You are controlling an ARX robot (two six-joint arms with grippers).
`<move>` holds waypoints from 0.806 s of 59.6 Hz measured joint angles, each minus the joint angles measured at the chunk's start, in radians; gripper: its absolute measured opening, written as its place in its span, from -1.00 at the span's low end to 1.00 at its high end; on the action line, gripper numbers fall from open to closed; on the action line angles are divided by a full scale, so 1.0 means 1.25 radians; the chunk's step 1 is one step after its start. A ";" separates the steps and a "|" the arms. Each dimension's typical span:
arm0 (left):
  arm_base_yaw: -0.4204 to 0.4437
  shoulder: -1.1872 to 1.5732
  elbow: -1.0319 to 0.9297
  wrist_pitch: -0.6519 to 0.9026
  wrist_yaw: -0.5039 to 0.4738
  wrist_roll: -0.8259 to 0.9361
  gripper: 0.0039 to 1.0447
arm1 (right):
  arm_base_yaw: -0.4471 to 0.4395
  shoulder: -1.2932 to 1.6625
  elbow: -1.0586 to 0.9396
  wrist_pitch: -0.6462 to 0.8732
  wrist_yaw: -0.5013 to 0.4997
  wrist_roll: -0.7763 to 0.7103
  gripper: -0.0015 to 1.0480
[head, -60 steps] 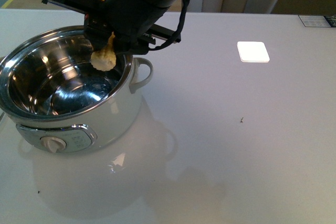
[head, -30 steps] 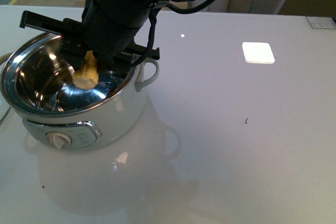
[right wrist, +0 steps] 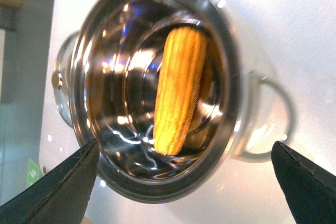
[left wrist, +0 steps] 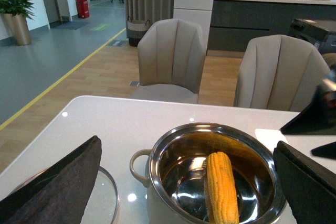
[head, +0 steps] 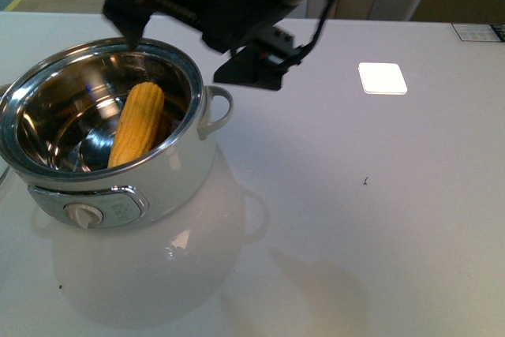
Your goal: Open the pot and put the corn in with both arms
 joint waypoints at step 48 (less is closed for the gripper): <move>0.000 0.000 0.000 0.000 0.000 0.000 0.87 | -0.378 -0.808 -0.885 0.671 0.286 -0.453 -0.05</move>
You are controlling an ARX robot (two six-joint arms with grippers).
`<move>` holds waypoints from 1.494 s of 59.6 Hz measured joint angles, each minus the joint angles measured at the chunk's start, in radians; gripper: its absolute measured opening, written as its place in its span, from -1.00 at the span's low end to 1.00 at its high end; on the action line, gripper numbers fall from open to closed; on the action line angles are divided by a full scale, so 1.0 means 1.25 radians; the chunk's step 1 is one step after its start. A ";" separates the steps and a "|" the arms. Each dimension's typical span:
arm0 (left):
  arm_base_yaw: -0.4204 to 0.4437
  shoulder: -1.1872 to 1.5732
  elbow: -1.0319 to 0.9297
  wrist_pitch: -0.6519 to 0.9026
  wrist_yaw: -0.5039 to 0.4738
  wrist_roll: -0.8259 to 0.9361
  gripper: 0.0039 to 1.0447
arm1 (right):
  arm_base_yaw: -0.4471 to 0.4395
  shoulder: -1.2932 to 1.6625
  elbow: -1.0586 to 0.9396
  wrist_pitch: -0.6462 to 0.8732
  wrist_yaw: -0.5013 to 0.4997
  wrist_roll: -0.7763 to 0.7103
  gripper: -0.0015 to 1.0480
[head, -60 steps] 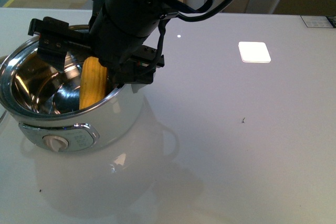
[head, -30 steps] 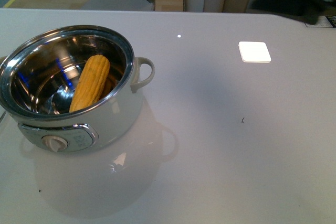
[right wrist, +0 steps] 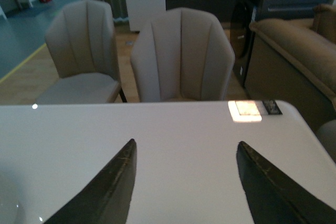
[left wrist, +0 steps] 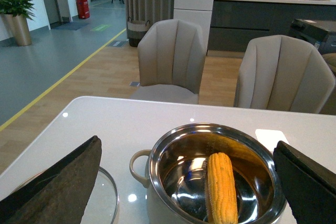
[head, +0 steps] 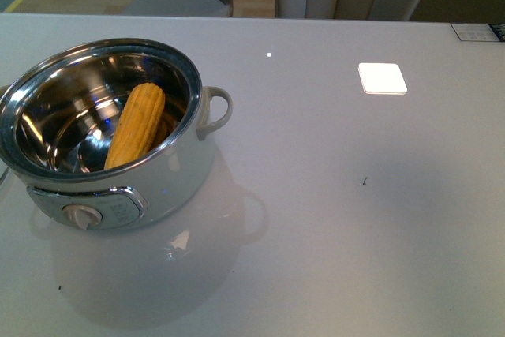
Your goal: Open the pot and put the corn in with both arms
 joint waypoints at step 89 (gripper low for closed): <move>0.000 0.000 0.000 0.000 0.000 0.000 0.87 | -0.089 -0.627 -0.203 -0.404 -0.084 -0.019 -0.96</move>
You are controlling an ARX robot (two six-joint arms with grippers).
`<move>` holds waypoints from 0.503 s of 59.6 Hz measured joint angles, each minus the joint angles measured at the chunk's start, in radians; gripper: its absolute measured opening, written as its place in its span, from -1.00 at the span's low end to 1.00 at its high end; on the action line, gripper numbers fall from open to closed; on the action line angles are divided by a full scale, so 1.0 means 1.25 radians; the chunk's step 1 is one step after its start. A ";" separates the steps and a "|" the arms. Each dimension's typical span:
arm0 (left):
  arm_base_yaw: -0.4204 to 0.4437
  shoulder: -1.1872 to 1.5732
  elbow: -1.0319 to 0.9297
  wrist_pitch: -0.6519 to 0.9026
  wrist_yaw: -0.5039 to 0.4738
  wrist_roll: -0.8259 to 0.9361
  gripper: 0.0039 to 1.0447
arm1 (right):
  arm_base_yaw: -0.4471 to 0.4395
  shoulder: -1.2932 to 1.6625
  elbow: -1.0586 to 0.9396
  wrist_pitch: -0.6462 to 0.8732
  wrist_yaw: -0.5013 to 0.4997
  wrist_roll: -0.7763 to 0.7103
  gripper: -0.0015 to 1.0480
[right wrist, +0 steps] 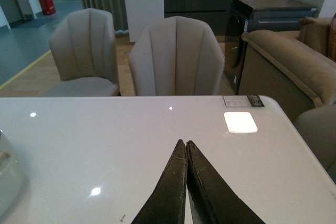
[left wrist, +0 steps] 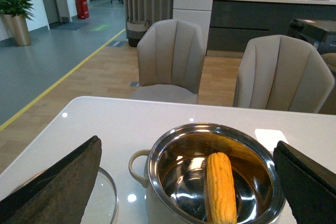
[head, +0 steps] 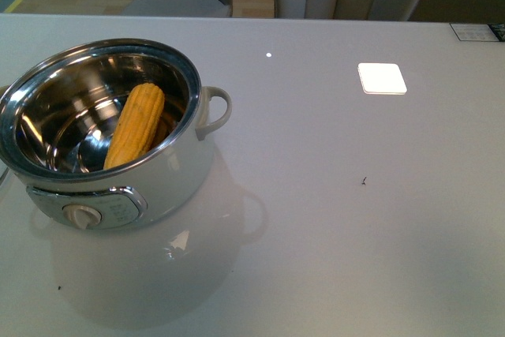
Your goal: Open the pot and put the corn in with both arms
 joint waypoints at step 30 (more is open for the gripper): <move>0.000 0.000 0.000 0.000 0.000 0.000 0.87 | 0.000 -0.198 0.000 -0.203 0.000 0.000 -0.96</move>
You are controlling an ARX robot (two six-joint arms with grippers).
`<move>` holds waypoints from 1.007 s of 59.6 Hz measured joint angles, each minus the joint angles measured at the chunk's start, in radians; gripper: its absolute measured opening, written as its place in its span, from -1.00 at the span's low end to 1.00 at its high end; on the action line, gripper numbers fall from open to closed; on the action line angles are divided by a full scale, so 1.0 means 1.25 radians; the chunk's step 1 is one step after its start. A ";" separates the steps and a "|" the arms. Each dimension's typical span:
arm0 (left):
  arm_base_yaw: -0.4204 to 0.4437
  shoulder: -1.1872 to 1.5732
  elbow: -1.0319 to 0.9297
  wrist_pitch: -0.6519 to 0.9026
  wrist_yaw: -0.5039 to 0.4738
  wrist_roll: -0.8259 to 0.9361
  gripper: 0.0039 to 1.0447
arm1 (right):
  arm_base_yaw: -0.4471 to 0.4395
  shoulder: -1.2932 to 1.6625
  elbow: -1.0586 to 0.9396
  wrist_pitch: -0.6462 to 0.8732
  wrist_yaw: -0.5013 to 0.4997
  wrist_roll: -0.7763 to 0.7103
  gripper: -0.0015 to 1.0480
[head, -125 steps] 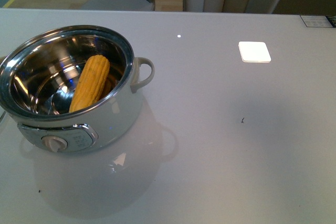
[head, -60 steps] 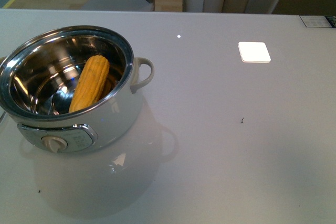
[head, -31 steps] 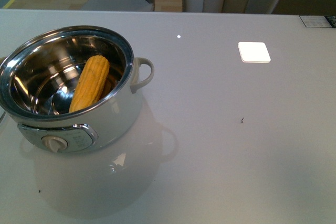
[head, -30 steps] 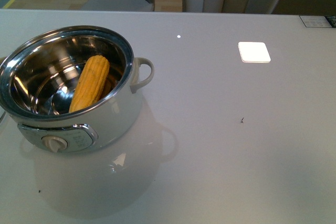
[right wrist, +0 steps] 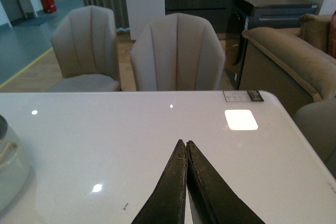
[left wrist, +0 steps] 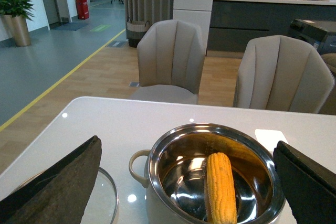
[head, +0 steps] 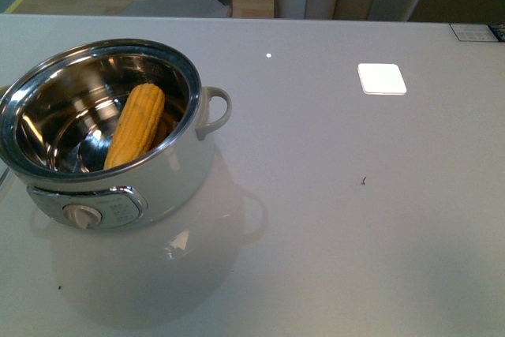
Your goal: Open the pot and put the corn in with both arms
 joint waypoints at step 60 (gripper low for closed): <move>0.000 0.000 0.000 0.000 0.000 0.000 0.87 | 0.000 -0.002 0.000 -0.001 0.000 0.000 0.83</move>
